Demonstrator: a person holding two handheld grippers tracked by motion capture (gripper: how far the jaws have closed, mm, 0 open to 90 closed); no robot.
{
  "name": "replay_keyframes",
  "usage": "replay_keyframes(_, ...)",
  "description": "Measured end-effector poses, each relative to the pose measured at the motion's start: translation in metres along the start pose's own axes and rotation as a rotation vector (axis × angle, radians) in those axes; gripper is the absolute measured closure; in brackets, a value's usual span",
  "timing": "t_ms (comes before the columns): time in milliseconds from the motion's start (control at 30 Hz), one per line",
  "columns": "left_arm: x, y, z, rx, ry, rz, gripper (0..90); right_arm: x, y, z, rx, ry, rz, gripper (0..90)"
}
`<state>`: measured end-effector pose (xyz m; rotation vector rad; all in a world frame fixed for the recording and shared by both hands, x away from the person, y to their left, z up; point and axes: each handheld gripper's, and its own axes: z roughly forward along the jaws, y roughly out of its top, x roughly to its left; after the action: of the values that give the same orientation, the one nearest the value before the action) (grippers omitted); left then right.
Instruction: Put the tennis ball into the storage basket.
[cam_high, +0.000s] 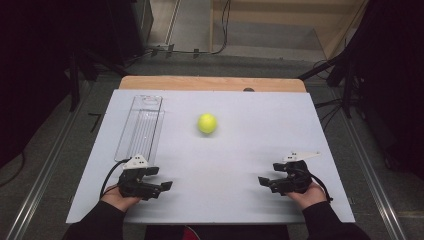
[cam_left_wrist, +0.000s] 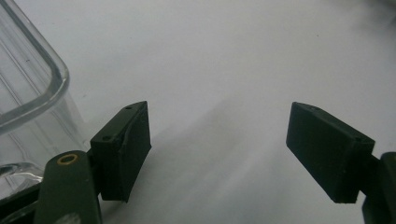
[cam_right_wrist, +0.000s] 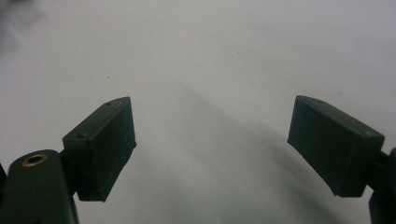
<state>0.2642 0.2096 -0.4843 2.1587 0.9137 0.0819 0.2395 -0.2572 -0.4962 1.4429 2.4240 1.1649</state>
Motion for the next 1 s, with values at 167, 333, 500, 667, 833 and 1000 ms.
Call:
replay_keyframes(167,-0.0005,0.0009,-0.0004,0.002,-0.005,-0.011,22.7,-0.0001,0.0,0.0004,0.002,0.004,0.001,13.1)
replay_keyframes(333,-0.0008,0.0025,-0.0017,-0.011,-0.013,-0.026,22.7,-0.0001,0.0,0.0007,0.01,0.005,0.0,13.1)
replay_keyframes(500,-0.0003,0.0024,-0.0014,-0.005,-0.006,-0.028,22.7,0.0,0.0005,0.0008,0.005,0.007,-0.001,13.1)
replay_keyframes(667,-0.0009,0.003,-0.0011,0.0,-0.005,-0.026,22.7,-0.0006,0.0003,0.0004,0.001,0.015,-0.004,13.1)
replay_keyframes(833,-0.001,0.0031,-0.0008,0.003,-0.012,-0.032,22.7,-0.0005,0.0001,-0.0003,-0.002,0.013,-0.002,13.1)
replay_keyframes(1000,-0.0004,0.0032,-0.001,-0.001,-0.016,-0.037,22.6,-0.0007,0.0006,-0.0004,-0.01,0.018,0.003,13.1)
